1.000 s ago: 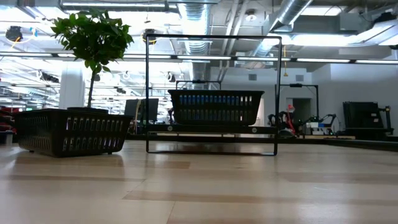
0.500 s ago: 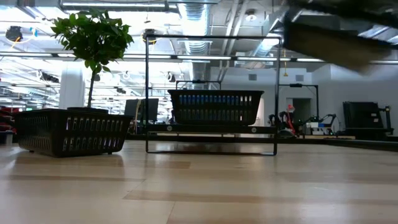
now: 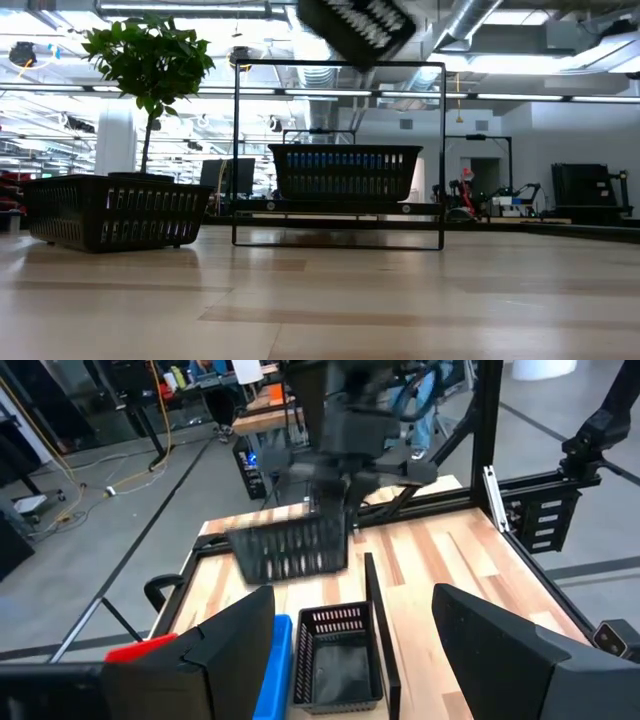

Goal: Stack baskets on shelf by color
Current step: Stack the bottom black bin on the black bin on the shelf

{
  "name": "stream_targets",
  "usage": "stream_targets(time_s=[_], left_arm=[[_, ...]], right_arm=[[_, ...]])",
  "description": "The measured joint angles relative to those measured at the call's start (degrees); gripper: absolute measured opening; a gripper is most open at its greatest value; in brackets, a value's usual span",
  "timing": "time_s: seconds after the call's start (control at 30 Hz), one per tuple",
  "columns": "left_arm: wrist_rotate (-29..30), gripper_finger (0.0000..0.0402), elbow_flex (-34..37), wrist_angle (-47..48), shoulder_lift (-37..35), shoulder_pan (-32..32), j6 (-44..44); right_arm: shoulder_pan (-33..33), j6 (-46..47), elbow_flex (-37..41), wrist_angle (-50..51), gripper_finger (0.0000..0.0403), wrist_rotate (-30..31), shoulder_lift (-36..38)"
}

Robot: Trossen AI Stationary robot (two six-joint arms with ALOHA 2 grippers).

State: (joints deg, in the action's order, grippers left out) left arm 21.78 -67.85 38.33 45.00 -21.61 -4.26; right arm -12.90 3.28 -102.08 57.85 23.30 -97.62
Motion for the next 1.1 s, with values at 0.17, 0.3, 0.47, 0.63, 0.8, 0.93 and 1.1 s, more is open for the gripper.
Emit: stream_targets(time_s=[0.17,0.3,0.47,0.63,0.8,0.93,1.1], left_arm=[[0.0,0.026,0.0,0.29,0.01,-0.01,1.62],[0.0,0.026,0.0,1.37,0.0,0.0,2.31],[0.0,0.026,0.0,2.64,0.0,-0.02,2.57],[0.0,0.026,0.0,3.08,0.0,0.0,2.57],[0.0,0.026,0.0,3.42,0.01,0.0,2.57],[0.0,0.026,0.0,3.43,0.02,-0.02,2.57],[0.02,0.026,0.0,3.42,0.0,-0.01,2.58]], right_arm=[[7.58,-9.18,-0.04,-6.4,0.0003,-14.67,-0.79],[12.78,-12.19,0.11,-7.06,0.0003,-25.65,-1.12],[17.46,-15.72,0.09,-4.35,0.0005,-39.79,-1.14],[22.36,-18.78,0.09,-0.46,0.0003,-50.79,-1.14],[24.78,-18.92,1.8,0.97,0.0005,-56.45,-1.16],[24.69,-19.57,3.66,3.04,0.0003,-57.19,-1.16],[23.51,-19.97,6.4,1.91,0.0007,-56.93,-1.16]])
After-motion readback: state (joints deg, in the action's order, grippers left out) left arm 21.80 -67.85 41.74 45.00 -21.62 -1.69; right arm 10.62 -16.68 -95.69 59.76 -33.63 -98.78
